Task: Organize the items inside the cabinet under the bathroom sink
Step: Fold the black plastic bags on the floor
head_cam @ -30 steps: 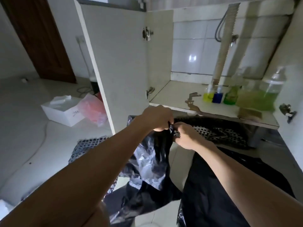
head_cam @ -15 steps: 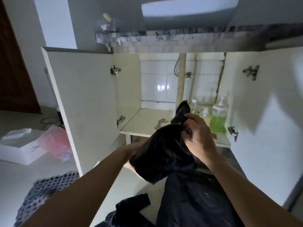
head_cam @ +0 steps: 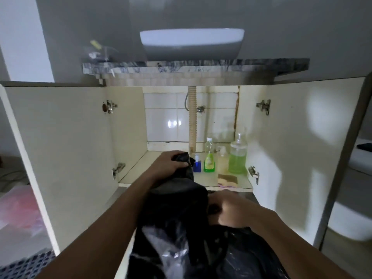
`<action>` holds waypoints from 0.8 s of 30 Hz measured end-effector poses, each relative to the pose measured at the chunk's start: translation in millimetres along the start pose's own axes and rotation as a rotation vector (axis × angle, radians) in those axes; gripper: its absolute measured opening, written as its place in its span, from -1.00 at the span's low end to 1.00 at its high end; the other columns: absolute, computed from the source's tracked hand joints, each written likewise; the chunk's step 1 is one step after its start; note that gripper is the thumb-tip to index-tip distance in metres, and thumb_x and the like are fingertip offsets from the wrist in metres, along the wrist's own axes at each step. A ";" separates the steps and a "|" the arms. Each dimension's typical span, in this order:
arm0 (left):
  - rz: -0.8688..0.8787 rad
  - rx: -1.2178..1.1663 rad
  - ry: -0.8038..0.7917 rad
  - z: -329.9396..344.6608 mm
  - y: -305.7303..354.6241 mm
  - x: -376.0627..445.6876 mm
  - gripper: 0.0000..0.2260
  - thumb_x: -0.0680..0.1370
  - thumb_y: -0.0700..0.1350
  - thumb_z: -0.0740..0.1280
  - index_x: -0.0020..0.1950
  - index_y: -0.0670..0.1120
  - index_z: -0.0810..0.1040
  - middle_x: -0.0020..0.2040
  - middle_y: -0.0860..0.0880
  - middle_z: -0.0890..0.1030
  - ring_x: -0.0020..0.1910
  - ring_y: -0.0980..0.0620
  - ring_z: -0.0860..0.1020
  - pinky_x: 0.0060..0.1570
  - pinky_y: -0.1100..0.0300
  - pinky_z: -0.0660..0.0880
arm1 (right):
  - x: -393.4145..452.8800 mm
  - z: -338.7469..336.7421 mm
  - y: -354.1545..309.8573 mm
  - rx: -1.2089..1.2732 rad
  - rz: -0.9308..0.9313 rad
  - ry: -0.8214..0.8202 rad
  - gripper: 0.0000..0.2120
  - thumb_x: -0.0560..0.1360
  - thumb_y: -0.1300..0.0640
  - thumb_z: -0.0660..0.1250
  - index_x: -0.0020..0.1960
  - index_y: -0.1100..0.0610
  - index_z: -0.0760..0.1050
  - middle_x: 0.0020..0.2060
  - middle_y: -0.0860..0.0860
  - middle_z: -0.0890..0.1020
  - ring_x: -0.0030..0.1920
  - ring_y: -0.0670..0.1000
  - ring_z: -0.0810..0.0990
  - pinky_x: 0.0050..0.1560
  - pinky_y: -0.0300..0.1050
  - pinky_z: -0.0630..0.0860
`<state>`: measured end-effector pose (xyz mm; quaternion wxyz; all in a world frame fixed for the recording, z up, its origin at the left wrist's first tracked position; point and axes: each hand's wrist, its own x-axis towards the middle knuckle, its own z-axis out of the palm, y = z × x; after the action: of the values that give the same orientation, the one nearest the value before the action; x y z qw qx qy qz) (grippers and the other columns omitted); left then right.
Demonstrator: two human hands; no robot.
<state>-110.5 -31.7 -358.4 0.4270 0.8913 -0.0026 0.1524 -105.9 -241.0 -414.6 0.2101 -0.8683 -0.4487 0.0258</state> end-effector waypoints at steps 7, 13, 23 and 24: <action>0.297 0.201 -0.301 -27.4 30.9 -16.8 -0.66 0.53 -0.19 0.37 0.28 0.03 0.53 0.14 0.13 0.60 0.10 0.25 0.54 0.14 0.33 0.41 | -2.4 -29.6 4.2 0.333 0.065 0.150 -0.81 0.34 0.16 0.38 -0.30 -0.15 0.58 -0.30 -0.18 0.64 -0.15 -0.09 0.63 0.06 0.02 0.57; 0.429 0.225 -0.400 -34.8 54.4 -30.7 -0.66 0.52 -0.23 0.38 0.24 0.07 0.56 0.04 0.19 0.63 0.05 0.23 0.58 0.15 0.28 0.47 | 8.7 -31.1 23.8 0.537 0.201 0.480 -0.42 0.36 0.30 0.48 0.28 -0.02 0.35 0.17 -0.14 0.47 0.20 -0.16 0.46 0.17 -0.22 0.42; 0.440 0.299 -0.531 -15.2 52.5 -36.1 -0.65 0.46 -0.31 0.40 0.17 0.03 0.62 -0.04 0.14 0.68 -0.02 0.10 0.63 0.09 0.12 0.53 | 21.0 -23.2 8.0 0.302 0.180 0.203 -0.55 0.39 0.32 0.39 0.23 0.06 0.47 -0.08 -0.11 0.55 0.01 -0.09 0.51 -0.06 -0.30 0.44; 0.430 0.319 -0.540 -15.6 51.4 -35.4 -0.65 0.46 -0.30 0.40 0.16 0.04 0.63 -0.05 0.14 0.67 -0.04 0.11 0.63 0.06 0.14 0.52 | 22.7 -19.9 10.7 0.225 0.208 0.140 -0.64 0.38 0.29 0.37 0.16 0.09 0.51 -0.12 -0.08 0.57 -0.02 -0.06 0.54 -0.04 -0.23 0.49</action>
<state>-155.3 -56.9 -319.9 0.2252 0.9337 -0.2782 -0.0034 -79.5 -235.3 -397.4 0.3329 -0.8807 -0.3351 0.0366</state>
